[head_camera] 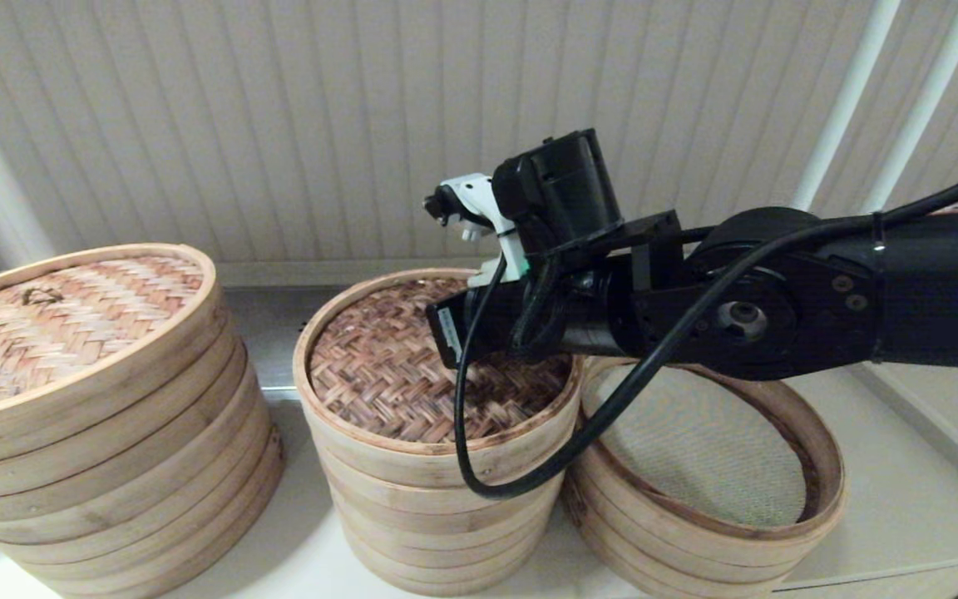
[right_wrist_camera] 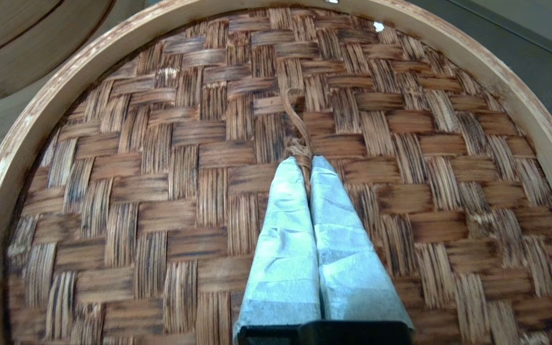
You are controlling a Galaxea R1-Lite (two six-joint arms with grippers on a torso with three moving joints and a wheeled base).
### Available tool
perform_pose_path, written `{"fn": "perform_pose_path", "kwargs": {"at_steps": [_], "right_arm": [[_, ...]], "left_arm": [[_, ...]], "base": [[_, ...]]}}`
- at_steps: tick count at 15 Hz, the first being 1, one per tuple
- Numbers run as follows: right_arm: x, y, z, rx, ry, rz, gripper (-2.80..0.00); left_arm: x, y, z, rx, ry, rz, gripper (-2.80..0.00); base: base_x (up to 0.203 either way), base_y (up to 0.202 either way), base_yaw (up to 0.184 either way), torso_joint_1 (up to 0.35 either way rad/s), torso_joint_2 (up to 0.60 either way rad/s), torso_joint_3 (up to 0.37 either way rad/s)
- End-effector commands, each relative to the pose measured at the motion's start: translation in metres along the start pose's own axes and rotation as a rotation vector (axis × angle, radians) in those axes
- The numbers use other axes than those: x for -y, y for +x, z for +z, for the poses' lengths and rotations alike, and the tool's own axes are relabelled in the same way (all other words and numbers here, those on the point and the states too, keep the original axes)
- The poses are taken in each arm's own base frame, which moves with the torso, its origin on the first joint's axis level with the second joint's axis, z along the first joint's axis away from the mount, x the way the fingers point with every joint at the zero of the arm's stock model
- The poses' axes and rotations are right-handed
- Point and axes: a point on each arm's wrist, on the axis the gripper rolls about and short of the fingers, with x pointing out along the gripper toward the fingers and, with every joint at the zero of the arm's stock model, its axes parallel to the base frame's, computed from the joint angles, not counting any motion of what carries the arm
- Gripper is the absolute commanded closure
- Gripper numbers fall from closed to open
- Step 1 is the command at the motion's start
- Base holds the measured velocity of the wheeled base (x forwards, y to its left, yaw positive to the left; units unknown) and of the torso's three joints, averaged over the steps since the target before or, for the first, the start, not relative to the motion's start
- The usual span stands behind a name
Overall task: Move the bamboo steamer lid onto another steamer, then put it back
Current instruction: Pick up the steamer
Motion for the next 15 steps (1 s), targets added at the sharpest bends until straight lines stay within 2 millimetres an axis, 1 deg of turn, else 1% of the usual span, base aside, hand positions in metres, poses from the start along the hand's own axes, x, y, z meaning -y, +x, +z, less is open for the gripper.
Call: {"fn": "perform_pose_path", "kwargs": {"at_steps": [1, 4, 9, 15], "right_arm": [[0.001, -0.01, 0.007, 0.029, 0.003, 0.0, 0.0], [0.002, -0.016, 0.011, 0.042, 0.006, -0.001, 0.0], [0.002, -0.02, 0.015, 0.06, 0.009, -0.021, 0.0], [0.011, -0.044, 0.025, 0.113, -0.004, -0.034, 0.0]], "left_arm": [[0.0, 0.0, 0.0, 0.001, 0.0, 0.001, 0.0], [0.0, 0.0, 0.0, 0.001, 0.0, 0.001, 0.0], [0.0, 0.0, 0.0, 0.001, -0.002, 0.001, 0.0], [0.0, 0.0, 0.0, 0.001, -0.002, 0.001, 0.0]], "base": [[0.0, 0.0, 0.0, 0.0, 0.0, 0.0], [0.0, 0.0, 0.0, 0.0, 0.0, 0.0], [0.0, 0.0, 0.0, 0.0, 0.0, 0.0], [0.0, 0.0, 0.0, 0.0, 0.0, 0.0]]}}
